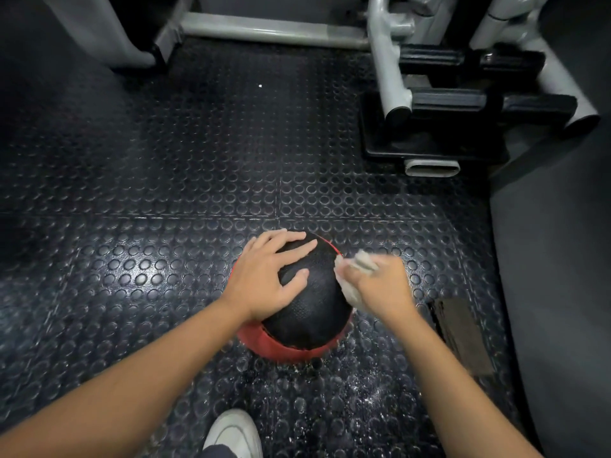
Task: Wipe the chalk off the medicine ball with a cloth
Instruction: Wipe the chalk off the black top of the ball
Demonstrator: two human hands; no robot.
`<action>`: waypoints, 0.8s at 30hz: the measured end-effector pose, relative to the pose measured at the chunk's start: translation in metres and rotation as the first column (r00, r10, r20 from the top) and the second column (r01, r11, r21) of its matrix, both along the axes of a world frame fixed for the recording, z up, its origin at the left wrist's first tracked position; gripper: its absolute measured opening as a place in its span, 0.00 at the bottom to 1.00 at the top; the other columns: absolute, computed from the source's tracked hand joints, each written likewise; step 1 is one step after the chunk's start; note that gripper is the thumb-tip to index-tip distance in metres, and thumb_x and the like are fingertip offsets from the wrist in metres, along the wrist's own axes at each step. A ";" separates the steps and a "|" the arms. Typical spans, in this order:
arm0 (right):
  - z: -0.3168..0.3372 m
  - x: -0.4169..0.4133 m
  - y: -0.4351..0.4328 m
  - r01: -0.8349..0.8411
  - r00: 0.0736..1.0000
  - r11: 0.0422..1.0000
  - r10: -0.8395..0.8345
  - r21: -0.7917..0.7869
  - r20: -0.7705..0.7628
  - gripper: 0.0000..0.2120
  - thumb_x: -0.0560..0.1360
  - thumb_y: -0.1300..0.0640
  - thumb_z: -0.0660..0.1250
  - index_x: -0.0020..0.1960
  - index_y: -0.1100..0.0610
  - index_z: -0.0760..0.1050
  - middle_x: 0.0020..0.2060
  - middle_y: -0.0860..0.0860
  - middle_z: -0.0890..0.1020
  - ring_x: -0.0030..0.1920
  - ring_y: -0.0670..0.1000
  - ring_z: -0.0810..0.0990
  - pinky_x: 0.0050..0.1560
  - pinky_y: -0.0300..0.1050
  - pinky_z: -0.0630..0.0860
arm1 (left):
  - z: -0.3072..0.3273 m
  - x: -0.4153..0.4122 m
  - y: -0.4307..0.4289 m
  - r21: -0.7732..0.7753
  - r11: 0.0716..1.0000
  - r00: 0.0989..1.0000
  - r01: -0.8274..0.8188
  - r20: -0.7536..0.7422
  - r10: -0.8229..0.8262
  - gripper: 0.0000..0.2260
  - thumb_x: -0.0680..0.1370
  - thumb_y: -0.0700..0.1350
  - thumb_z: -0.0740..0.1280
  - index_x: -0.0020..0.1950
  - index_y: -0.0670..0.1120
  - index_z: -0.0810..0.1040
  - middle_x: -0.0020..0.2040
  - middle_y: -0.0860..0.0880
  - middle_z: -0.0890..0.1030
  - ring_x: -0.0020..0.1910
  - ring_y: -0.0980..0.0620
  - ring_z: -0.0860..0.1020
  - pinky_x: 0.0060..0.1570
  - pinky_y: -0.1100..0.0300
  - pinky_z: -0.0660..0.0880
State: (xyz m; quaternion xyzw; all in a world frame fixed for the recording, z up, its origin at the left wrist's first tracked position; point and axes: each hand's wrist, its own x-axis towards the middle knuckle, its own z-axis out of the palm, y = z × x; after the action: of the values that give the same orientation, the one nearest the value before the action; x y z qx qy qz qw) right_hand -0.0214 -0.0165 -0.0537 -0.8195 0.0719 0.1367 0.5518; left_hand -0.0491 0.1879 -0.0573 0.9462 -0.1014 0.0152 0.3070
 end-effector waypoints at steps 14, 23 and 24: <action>-0.004 0.046 0.018 0.019 0.999 0.991 -0.012 -0.130 0.051 0.20 0.71 0.56 0.73 0.27 0.63 0.69 0.24 0.52 0.74 0.28 0.47 0.69 0.31 0.43 0.69 | 0.001 -0.001 0.000 0.002 1.000 1.000 -0.016 0.013 0.016 0.21 0.76 0.58 0.56 0.68 0.59 0.75 0.68 0.58 0.73 0.69 0.51 0.66 0.67 0.41 0.64; 0.003 -0.008 0.015 0.125 0.979 0.989 -0.110 -0.081 0.171 0.14 0.70 0.60 0.74 0.29 0.63 0.75 0.28 0.59 0.80 0.29 0.48 0.73 0.31 0.46 0.73 | 0.001 -0.003 -0.011 0.040 0.999 0.998 0.020 0.062 -0.023 0.21 0.77 0.56 0.57 0.69 0.56 0.75 0.68 0.54 0.75 0.68 0.47 0.69 0.64 0.40 0.66; 0.001 0.011 0.015 0.136 0.984 0.988 -0.125 -0.078 0.126 0.15 0.69 0.59 0.74 0.29 0.65 0.73 0.27 0.58 0.79 0.30 0.48 0.73 0.31 0.46 0.72 | 0.000 -0.005 -0.011 0.039 0.999 0.997 0.019 0.070 -0.022 0.21 0.77 0.56 0.58 0.69 0.56 0.75 0.68 0.54 0.75 0.68 0.47 0.69 0.64 0.40 0.66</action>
State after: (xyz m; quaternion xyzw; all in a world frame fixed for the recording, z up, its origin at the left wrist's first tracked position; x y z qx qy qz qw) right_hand -0.0105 -0.0013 -0.0526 -0.8429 0.0979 0.0471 0.5270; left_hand -0.0539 0.1772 -0.0570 0.9497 -0.1222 0.0436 0.2850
